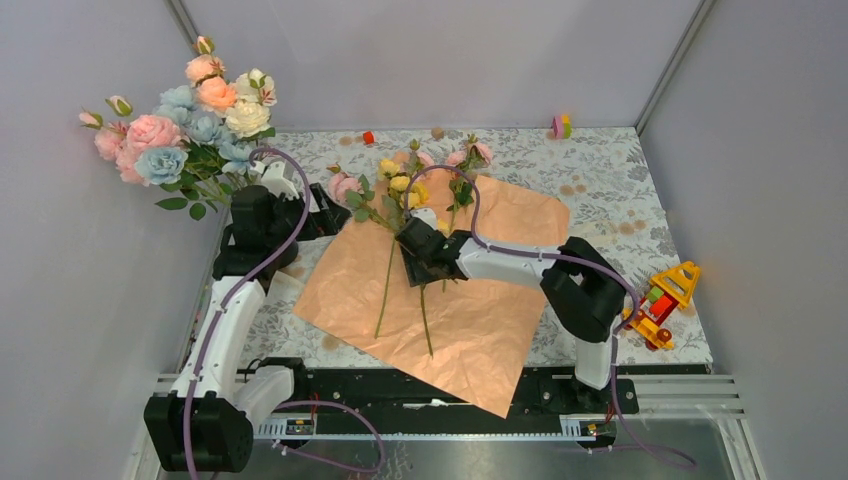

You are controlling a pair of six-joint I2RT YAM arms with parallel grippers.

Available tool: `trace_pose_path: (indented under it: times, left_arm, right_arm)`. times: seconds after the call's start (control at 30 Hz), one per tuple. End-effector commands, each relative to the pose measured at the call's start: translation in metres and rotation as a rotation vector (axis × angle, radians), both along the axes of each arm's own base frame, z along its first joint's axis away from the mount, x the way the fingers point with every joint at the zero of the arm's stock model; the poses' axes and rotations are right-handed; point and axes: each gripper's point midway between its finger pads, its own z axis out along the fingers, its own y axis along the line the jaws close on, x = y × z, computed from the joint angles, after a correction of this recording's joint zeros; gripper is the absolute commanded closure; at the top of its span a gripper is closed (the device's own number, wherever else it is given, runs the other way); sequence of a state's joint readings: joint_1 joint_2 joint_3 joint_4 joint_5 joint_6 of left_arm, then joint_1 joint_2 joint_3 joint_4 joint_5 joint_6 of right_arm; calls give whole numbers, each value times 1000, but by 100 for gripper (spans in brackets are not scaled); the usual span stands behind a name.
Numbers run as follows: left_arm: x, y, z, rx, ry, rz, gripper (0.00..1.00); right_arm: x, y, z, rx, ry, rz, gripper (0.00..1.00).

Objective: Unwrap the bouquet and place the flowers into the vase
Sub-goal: Insert the fake flower into the vase.

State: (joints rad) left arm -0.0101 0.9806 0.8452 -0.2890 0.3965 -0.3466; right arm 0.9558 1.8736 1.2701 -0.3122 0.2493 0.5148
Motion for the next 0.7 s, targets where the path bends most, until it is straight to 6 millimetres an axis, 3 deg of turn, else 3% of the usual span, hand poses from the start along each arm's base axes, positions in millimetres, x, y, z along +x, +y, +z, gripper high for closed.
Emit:
trace_pose_path:
  times: [0.0,0.67]
  left_arm:
    - [2,-2,10,39,-77,-20,7]
    - [5,-3,0,25,-65,-11,7]
  right_arm:
    - [13,0,1,-86,-29,-4,43]
    - [22,0,-30,-162,4,-28,62]
